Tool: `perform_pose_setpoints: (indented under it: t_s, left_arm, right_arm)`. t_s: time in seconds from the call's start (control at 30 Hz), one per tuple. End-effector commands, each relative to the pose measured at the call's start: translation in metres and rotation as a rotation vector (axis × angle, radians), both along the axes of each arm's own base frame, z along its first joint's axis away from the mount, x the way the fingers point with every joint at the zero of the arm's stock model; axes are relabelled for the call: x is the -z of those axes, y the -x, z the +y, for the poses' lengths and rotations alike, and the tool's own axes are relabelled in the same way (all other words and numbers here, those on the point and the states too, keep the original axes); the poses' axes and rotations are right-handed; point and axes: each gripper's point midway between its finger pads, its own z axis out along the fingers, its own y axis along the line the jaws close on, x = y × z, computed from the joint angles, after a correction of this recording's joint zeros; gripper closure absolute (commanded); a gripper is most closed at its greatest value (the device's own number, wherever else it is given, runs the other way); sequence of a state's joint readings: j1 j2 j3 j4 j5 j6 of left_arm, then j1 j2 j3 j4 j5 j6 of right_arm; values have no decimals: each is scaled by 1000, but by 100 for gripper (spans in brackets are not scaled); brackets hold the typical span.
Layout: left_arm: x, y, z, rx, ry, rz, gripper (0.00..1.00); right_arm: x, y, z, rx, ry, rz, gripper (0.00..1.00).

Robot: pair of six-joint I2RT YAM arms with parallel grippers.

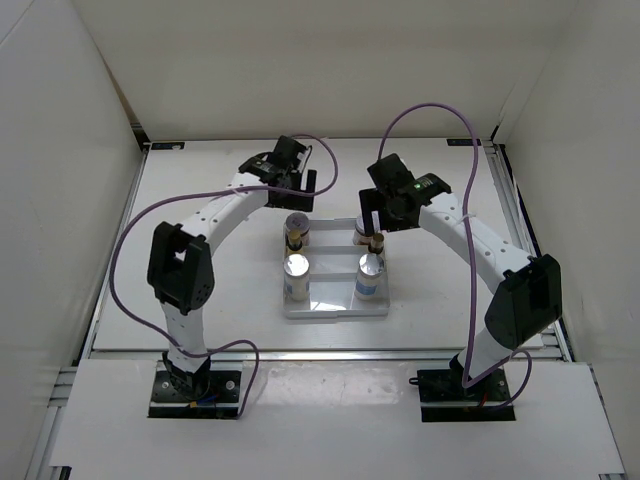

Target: Organize the condiment bottles

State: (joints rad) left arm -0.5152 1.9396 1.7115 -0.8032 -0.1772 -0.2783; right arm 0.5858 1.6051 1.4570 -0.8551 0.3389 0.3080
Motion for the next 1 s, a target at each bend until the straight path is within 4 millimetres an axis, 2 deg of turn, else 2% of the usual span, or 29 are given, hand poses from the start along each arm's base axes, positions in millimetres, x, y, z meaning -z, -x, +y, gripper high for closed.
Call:
perform_pose_setpoints:
  t_s: [0.0,0.03,0.07,0.1,0.13,0.17,0.2,0.23,0.27,0.3,0.33,0.37,0.4,0.43,0.53,0.63,0.67,0.7,0.8,0.83,0.87,0.97]
  left_arm:
    - [-108,-7,48,-128,34,-259,0]
    - [-119,-5,67,-179,6,-296,0]
    - [-146,5,86,-223,11,-361,0]
    - [-154,9,109,-290,-4,-385,0]
    - [-146,19,132,-360,-62,-388,0]
    - [-166,32,149,-403,-53,-450,0]
    - [-169,36,166,-451,-61,-480,0]
    - [-149,48,184,-494,-118,-459,0]
    - [-157,62,203,-546,-126,-498,0]
    - [-152,70,211,-568,-141,-502,0]
    - [-128,80,218,-591,-172,-476,0]
    - [-123,88,226,-614,-195,-487,0]
    - [-127,101,239,-666,-206,-523,0]
    - [-106,111,246,-677,-248,-497,0]
    - [-105,127,261,-751,-278,-547,0]
    - [-113,128,263,-766,-264,-579,0]
    - [-105,130,263,-762,-276,-563,0]
    - [-109,127,262,-768,-260,-585,0]
    - [-93,123,257,-721,-257,-563,0]
    - [-96,112,249,-679,-222,-598,0]
    - [-80,108,240,-603,-223,-564,0]
    - [-80,102,237,-591,-195,-572,0]
  right_arm:
    - [-19,-5,-17,76,65,-57,0]
    - [-23,-6,-21,87,84,-66,0]
    - [-26,-6,-25,96,99,-74,0]
    - [-27,-4,-33,112,139,-74,0]
    - [-28,-5,-36,128,146,-83,0]
    - [-32,-3,-39,133,152,-91,0]
    - [-29,0,-41,140,152,-86,0]
    - [-35,4,-43,149,135,-101,0]
    - [-38,3,-42,162,114,-118,0]
    - [-41,4,-42,164,101,-135,0]
    - [-45,8,-43,159,73,-151,0]
    - [-48,8,-41,156,37,-160,0]
    - [-54,4,-36,153,-4,-195,0]
    - [-66,6,-34,148,-43,-227,0]
    - [-80,7,-27,125,-116,-264,0]
    - [-101,8,-26,134,-167,-322,0]
    - [-106,7,-26,134,-183,-343,0]
    - [-116,8,-27,135,-203,-370,0]
    - [-129,13,-29,113,-227,-416,0]
    - [-133,13,-35,132,-216,-437,0]
    - [-140,15,-40,134,-210,-460,0]
    - [-143,25,-49,137,-217,-495,0]
